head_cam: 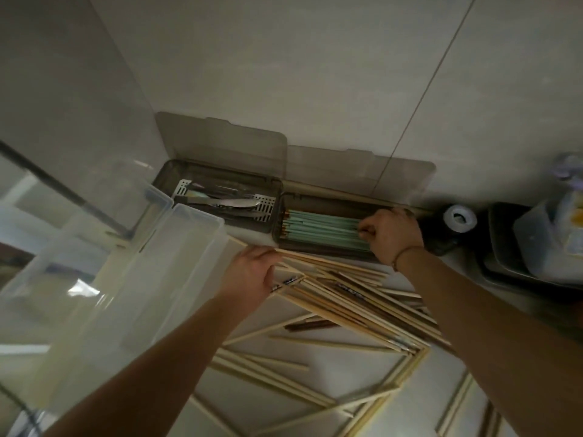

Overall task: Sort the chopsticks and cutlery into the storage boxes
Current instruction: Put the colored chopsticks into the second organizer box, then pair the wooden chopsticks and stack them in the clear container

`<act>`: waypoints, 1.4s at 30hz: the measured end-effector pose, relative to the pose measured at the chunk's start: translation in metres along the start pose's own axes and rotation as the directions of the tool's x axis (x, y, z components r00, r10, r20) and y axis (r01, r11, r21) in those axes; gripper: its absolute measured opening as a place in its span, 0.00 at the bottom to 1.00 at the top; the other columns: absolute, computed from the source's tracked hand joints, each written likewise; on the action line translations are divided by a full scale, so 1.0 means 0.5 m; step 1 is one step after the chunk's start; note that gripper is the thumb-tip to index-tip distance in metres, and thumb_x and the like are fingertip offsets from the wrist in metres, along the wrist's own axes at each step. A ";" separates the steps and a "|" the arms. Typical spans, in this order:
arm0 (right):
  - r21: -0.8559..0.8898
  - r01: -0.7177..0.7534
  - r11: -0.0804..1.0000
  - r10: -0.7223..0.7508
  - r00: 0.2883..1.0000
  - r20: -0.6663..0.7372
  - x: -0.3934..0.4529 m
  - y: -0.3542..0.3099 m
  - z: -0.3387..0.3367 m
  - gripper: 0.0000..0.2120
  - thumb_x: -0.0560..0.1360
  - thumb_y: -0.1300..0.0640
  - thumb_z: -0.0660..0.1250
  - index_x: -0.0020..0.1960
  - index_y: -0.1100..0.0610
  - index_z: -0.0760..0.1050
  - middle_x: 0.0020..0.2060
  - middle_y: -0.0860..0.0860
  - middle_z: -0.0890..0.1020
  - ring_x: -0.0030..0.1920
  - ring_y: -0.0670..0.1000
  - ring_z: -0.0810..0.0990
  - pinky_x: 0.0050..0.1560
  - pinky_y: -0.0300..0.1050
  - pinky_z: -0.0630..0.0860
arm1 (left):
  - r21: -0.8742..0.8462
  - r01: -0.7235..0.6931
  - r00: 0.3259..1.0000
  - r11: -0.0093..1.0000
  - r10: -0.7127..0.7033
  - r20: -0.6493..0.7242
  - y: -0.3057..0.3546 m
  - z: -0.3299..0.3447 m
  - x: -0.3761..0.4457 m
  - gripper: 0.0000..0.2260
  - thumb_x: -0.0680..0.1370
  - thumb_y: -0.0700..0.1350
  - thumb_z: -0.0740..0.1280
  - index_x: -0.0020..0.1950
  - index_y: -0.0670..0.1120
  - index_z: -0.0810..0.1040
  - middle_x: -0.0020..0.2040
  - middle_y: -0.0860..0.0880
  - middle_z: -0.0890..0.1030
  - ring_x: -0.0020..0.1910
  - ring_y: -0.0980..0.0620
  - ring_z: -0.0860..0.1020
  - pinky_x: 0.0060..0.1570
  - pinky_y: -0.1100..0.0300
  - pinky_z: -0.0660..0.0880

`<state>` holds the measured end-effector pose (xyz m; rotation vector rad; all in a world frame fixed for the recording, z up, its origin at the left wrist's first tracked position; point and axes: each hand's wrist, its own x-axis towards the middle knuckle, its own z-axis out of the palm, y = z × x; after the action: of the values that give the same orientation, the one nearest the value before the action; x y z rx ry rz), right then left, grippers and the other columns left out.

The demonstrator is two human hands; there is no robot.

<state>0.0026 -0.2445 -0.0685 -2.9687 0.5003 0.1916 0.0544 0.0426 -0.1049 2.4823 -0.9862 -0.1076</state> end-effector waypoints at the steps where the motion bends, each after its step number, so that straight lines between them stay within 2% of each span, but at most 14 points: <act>1: 0.003 0.002 1.000 -0.002 1.000 -0.001 0.001 0.003 0.005 0.10 0.78 0.47 0.63 0.56 0.45 0.79 0.52 0.49 0.80 0.57 0.57 0.72 0.64 0.54 0.68 | 0.009 0.014 1.000 1.000 -0.014 0.004 -0.009 -0.001 0.001 0.18 0.71 0.45 0.56 0.51 0.45 0.84 0.50 0.46 0.83 0.48 0.43 0.80 0.50 0.50 0.79; 5: 0.109 0.025 0.994 -0.012 0.992 -0.122 -0.026 0.020 0.020 0.10 0.75 0.50 0.68 0.54 0.51 0.81 0.48 0.52 0.82 0.54 0.58 0.74 0.54 0.53 0.74 | 0.093 0.001 0.998 0.996 -0.007 0.059 -0.024 -0.004 0.015 0.18 0.70 0.45 0.56 0.50 0.46 0.84 0.49 0.47 0.84 0.48 0.43 0.81 0.50 0.51 0.79; 11: 0.238 0.103 0.966 0.007 0.907 -0.421 -0.180 0.012 0.034 0.09 0.73 0.56 0.66 0.51 0.54 0.81 0.49 0.52 0.80 0.53 0.57 0.74 0.55 0.51 0.74 | 0.252 -0.054 0.994 0.966 0.028 0.107 -0.020 -0.013 0.031 0.15 0.64 0.39 0.74 0.49 0.49 0.84 0.47 0.48 0.83 0.49 0.44 0.78 0.49 0.52 0.77; 16: 0.304 0.075 0.950 0.056 0.915 -0.401 -0.361 -0.007 0.083 0.13 0.73 0.52 0.61 0.49 0.54 0.82 0.49 0.50 0.81 0.51 0.56 0.76 0.56 0.47 0.71 | 0.297 -0.104 0.975 0.949 0.038 0.220 -0.006 -0.022 0.037 0.19 0.71 0.39 0.69 0.61 0.51 0.80 0.58 0.48 0.78 0.60 0.45 0.74 0.60 0.53 0.69; 20: 0.356 0.073 0.931 0.113 0.872 -0.475 -0.464 -0.023 0.097 0.12 0.72 0.53 0.63 0.47 0.55 0.84 0.47 0.50 0.82 0.48 0.55 0.76 0.58 0.39 0.68 | 0.319 -0.211 0.958 0.924 0.131 0.254 0.003 -0.025 0.028 0.20 0.62 0.38 0.76 0.53 0.50 0.83 0.51 0.48 0.80 0.53 0.44 0.77 0.53 0.51 0.74; 23: 0.354 0.077 0.932 0.130 0.841 -0.525 -0.505 -0.028 0.088 0.12 0.72 0.52 0.64 0.46 0.55 0.84 0.47 0.51 0.82 0.49 0.56 0.77 0.57 0.43 0.71 | 0.265 -0.247 0.963 0.932 0.205 0.178 0.013 -0.031 0.011 0.21 0.54 0.38 0.80 0.45 0.50 0.83 0.45 0.50 0.80 0.45 0.46 0.79 0.44 0.55 0.77; 28: 0.466 0.118 0.877 0.177 0.822 -0.541 -0.516 -0.071 0.023 0.13 0.71 0.49 0.64 0.47 0.54 0.84 0.47 0.48 0.82 0.49 0.49 0.78 0.55 0.35 0.71 | -0.066 -0.333 0.932 0.941 0.317 -0.178 0.082 -0.054 -0.050 0.09 0.72 0.35 0.70 0.49 0.46 0.79 0.48 0.49 0.80 0.47 0.46 0.77 0.49 0.51 0.76; 31: 0.680 0.138 0.721 0.250 0.862 -0.440 -0.511 -0.136 -0.047 0.12 0.70 0.44 0.66 0.52 0.44 0.80 0.43 0.41 0.82 0.44 0.40 0.79 0.39 0.24 0.69 | -0.186 -0.416 0.888 0.890 0.353 -0.296 0.161 -0.096 -0.112 0.13 0.73 0.31 0.67 0.53 0.44 0.79 0.51 0.47 0.80 0.47 0.46 0.78 0.48 0.53 0.77; 33: 0.830 0.210 0.517 0.284 0.872 -0.398 -0.501 -0.173 -0.066 0.12 0.71 0.51 0.73 0.51 0.38 0.77 0.40 0.43 0.83 0.38 0.41 0.81 0.34 0.26 0.72 | -0.153 -0.496 0.842 0.854 0.431 -0.323 0.202 -0.120 -0.157 0.15 0.72 0.30 0.68 0.55 0.44 0.78 0.51 0.46 0.79 0.46 0.46 0.79 0.46 0.56 0.78; 35: 0.927 0.260 0.269 0.293 0.895 -0.336 -0.482 -0.200 -0.079 0.14 0.71 0.60 0.74 0.47 0.41 0.78 0.33 0.51 0.82 0.31 0.47 0.80 0.34 0.34 0.76 | -0.173 -0.472 0.853 0.865 0.398 -0.337 0.221 -0.138 -0.199 0.17 0.72 0.31 0.70 0.56 0.47 0.77 0.52 0.48 0.79 0.46 0.49 0.79 0.46 0.60 0.77; 36: 0.953 0.271 0.134 0.247 0.922 -0.297 -0.473 -0.213 -0.086 0.07 0.70 0.55 0.74 0.45 0.46 0.79 0.29 0.55 0.80 0.28 0.51 0.78 0.33 0.38 0.76 | -0.190 -0.435 0.867 0.880 0.352 -0.353 0.222 -0.145 -0.216 0.16 0.73 0.32 0.70 0.57 0.48 0.78 0.53 0.50 0.79 0.47 0.51 0.79 0.47 0.61 0.77; 37: 0.964 0.265 0.026 0.185 0.946 -0.265 -0.462 -0.224 -0.090 0.10 0.67 0.47 0.76 0.44 0.50 0.79 0.28 0.58 0.79 0.27 0.52 0.77 0.32 0.39 0.75 | -0.209 -0.394 0.880 0.895 0.302 -0.368 0.220 -0.150 -0.230 0.14 0.75 0.35 0.70 0.58 0.48 0.78 0.53 0.51 0.79 0.47 0.52 0.79 0.47 0.62 0.77; 39: 0.977 0.207 -0.041 0.025 0.978 -0.206 -0.449 -0.240 -0.084 0.24 0.62 0.35 0.75 0.45 0.54 0.79 0.28 0.60 0.78 0.28 0.53 0.76 0.33 0.40 0.75 | -0.267 -0.322 0.901 0.908 0.207 -0.382 0.209 -0.159 -0.262 0.08 0.79 0.41 0.68 0.58 0.48 0.79 0.51 0.51 0.80 0.46 0.53 0.80 0.47 0.62 0.77; 42: 0.978 0.205 -0.034 -0.041 0.978 -0.206 -0.430 -0.272 -0.095 0.19 0.69 0.42 0.71 0.44 0.58 0.77 0.29 0.58 0.78 0.30 0.52 0.76 0.35 0.40 0.76 | -0.291 -0.192 0.951 0.937 0.105 -0.291 0.171 -0.174 -0.315 0.07 0.81 0.48 0.65 0.57 0.51 0.78 0.46 0.54 0.80 0.42 0.56 0.78 0.43 0.66 0.75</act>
<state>-0.1486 -0.0555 0.0231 -1.4343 0.1674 -0.2985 -0.0954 0.1275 -0.0045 2.0562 -0.9530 0.1142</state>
